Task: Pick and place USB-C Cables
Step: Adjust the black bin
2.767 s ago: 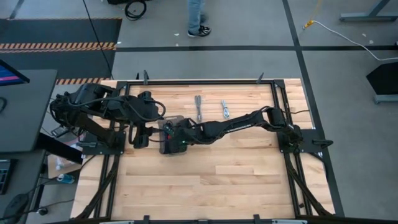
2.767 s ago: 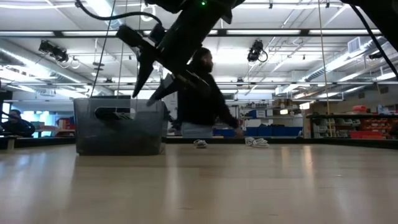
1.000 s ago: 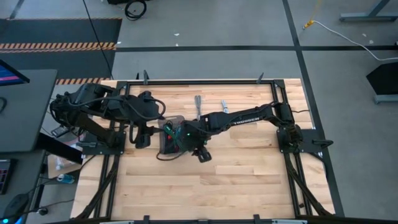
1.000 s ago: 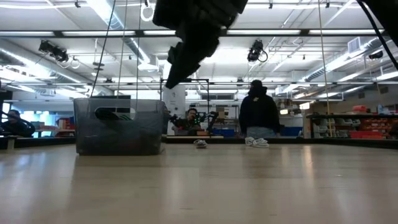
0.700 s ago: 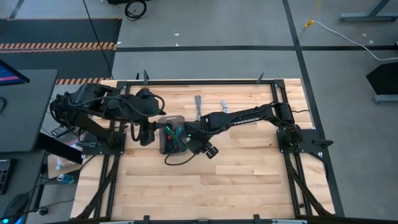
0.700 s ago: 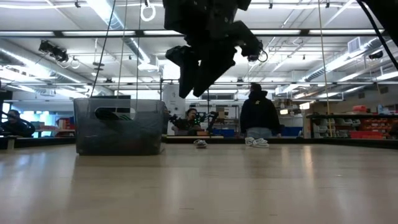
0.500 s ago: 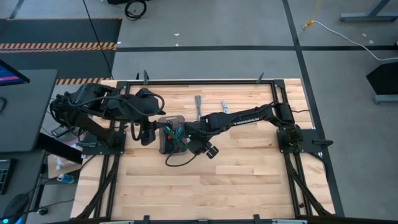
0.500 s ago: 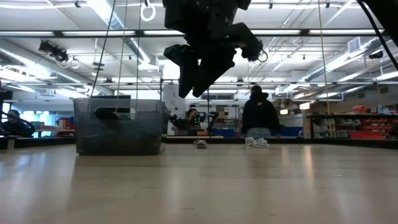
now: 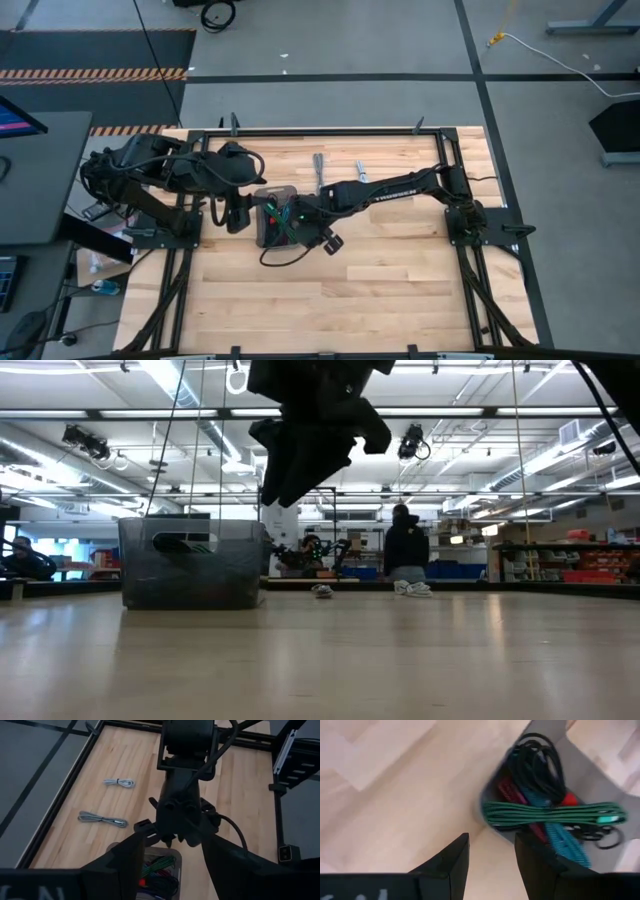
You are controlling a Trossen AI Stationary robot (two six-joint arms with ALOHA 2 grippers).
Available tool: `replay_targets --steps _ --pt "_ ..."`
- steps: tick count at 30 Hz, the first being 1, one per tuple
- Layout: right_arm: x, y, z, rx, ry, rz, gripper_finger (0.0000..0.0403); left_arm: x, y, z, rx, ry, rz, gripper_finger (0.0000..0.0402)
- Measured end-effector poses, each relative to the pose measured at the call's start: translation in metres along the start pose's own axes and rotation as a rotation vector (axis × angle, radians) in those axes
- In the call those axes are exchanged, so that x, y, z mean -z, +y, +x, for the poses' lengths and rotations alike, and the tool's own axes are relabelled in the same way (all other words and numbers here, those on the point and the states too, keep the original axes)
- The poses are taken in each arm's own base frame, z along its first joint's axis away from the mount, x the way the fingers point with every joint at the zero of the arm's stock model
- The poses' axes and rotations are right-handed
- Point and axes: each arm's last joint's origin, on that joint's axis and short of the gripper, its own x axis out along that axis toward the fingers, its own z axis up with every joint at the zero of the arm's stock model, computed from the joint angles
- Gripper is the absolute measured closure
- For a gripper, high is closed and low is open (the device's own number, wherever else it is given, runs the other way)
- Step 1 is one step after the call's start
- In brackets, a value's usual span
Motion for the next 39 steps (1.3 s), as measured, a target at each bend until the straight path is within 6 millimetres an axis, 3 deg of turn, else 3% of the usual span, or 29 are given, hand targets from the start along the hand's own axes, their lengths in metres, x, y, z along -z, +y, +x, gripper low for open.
replay_targets --steps 7,13,22,29,34,39 --pt "0.0 0.002 -0.009 -0.145 -0.052 0.377 0.0239 0.001 0.001 0.003 -0.068 -0.008 -0.007 0.0198" --pt "-0.011 0.01 -0.054 -0.099 -0.119 0.459 0.0239 0.007 0.004 0.01 -0.186 0.017 0.01 0.0198" --pt "-0.023 0.041 -0.189 0.049 -0.405 0.586 0.0239 0.005 0.012 0.013 -0.233 0.027 -0.015 0.0198" --pt "-0.004 0.081 -0.299 0.221 -0.681 0.618 0.0239 0.001 0.012 0.046 -0.228 0.143 -0.081 0.0198" --pt "0.016 0.106 -0.348 0.27 -0.806 0.595 0.0239 -0.001 0.0 0.089 -0.212 0.26 -0.158 0.0198" --pt "0.027 0.119 -0.369 0.283 -0.856 0.549 0.0239 0.003 -0.015 0.137 -0.211 0.387 -0.186 0.0198"
